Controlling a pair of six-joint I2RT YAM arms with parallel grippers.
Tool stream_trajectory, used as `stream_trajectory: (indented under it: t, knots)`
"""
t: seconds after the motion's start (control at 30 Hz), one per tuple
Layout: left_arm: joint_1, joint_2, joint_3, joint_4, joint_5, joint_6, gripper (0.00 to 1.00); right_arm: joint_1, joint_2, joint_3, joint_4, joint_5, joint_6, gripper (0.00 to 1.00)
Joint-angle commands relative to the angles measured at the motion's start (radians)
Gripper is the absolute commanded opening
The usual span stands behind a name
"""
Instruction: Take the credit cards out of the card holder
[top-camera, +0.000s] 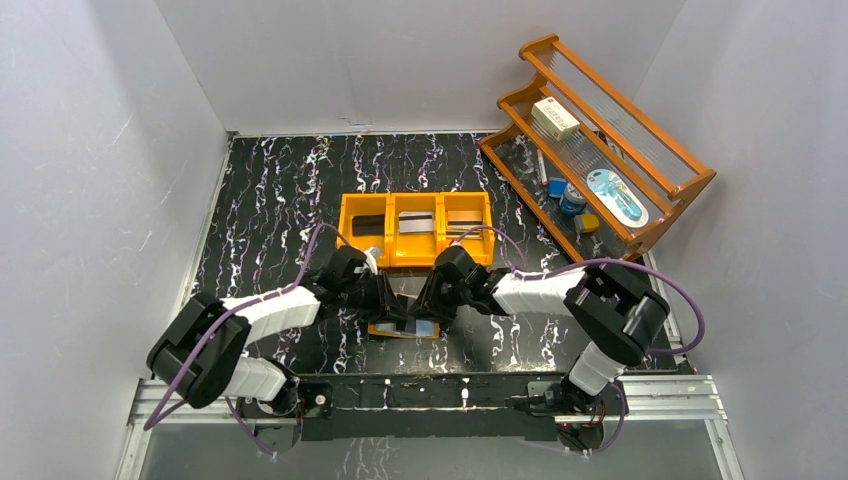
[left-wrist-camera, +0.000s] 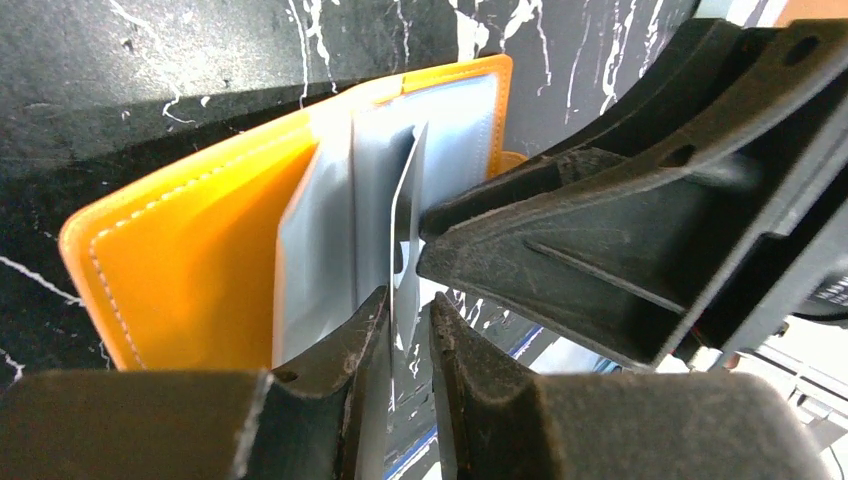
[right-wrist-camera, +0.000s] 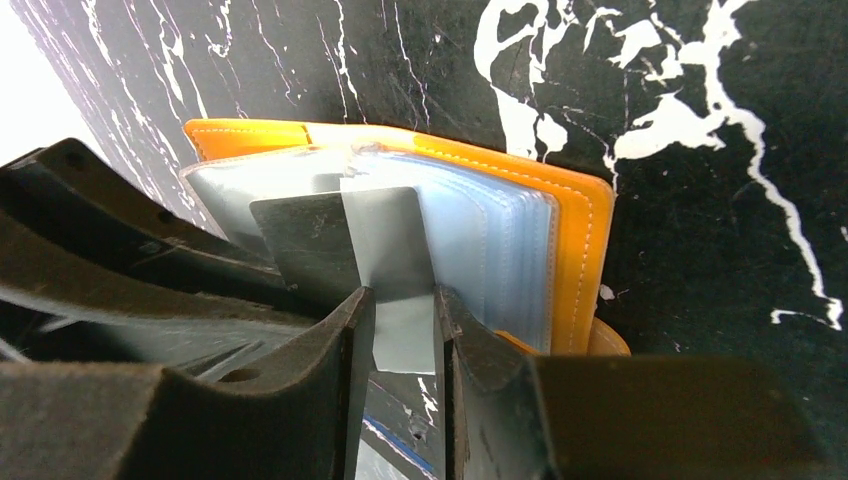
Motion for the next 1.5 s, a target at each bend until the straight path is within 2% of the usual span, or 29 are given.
stream_trajectory:
  t: [0.0,0.23,0.43,0.6,0.8,0.9,1.07,1.13,1.17,1.23,1.47]
  knots:
    - [0.002,0.031,0.020,0.050,0.054,-0.006,0.17,0.007,0.050,-0.045,-0.102,0.022,-0.008,0.37]
    - [0.002,-0.050,0.040,-0.087,-0.055,0.019,0.11,0.007,0.040,-0.045,-0.116,0.038,-0.004,0.37]
    - [0.002,-0.127,0.070,-0.221,-0.146,0.068,0.00,0.006,0.017,-0.034,-0.141,0.067,-0.024,0.38]
    - [0.002,-0.166,0.092,-0.283,-0.185,0.101,0.00,0.006,-0.025,0.013,-0.201,0.107,-0.072,0.40]
    - [0.002,-0.205,0.139,-0.380,-0.253,0.142,0.00,0.007,-0.082,0.101,-0.214,0.085,-0.146,0.45]
    - [0.002,-0.233,0.155,-0.432,-0.293,0.152,0.00,0.010,-0.077,0.144,-0.209,0.056,-0.167,0.50]
    - [0.002,-0.286,0.156,-0.471,-0.338,0.147,0.00,0.029,-0.019,0.204,-0.195,0.034,-0.184,0.50]
    - [0.003,-0.305,0.154,-0.482,-0.353,0.144,0.00,0.044,0.021,0.254,-0.301,0.114,-0.176,0.53]
    - [0.002,-0.314,0.154,-0.489,-0.361,0.142,0.00,0.051,0.042,0.284,-0.424,0.181,-0.165,0.55]
    - [0.002,-0.324,0.156,-0.503,-0.369,0.141,0.00,0.061,0.077,0.330,-0.550,0.281,-0.173,0.58]
    - [0.003,-0.360,0.148,-0.519,-0.381,0.132,0.00,0.131,0.190,0.381,-0.710,0.425,-0.180,0.76]
